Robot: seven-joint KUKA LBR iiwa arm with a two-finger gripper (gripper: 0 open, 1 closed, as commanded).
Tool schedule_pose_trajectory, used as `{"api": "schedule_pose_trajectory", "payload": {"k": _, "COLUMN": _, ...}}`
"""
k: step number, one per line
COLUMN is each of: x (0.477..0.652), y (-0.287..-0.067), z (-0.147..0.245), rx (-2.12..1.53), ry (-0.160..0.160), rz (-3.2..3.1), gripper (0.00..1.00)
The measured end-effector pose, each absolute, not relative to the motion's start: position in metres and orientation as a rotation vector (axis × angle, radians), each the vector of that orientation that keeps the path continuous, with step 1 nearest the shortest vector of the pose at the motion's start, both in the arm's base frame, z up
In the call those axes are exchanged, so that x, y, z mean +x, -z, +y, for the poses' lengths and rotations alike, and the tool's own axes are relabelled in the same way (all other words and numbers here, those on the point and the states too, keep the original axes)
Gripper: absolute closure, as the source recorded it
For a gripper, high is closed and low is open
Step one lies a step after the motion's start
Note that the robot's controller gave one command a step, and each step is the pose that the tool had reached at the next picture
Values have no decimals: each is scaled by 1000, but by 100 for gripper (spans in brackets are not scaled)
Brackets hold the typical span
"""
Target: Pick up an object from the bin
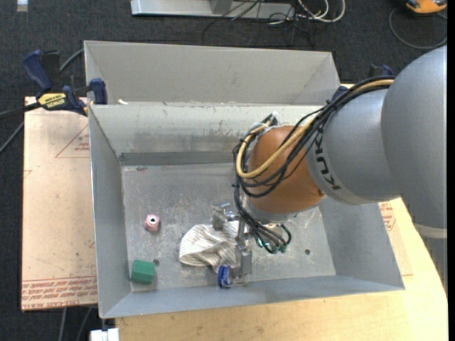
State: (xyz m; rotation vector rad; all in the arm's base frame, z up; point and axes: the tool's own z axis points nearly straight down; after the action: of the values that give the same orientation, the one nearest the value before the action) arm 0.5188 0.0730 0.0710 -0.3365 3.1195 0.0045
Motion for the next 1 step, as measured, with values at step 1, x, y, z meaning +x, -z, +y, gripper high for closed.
{"api": "schedule_pose_trajectory", "payload": {"k": 1, "x": 518, "y": -70, "z": 73, "rx": -331, "ry": -5, "rz": 3121, "gripper": 100}}
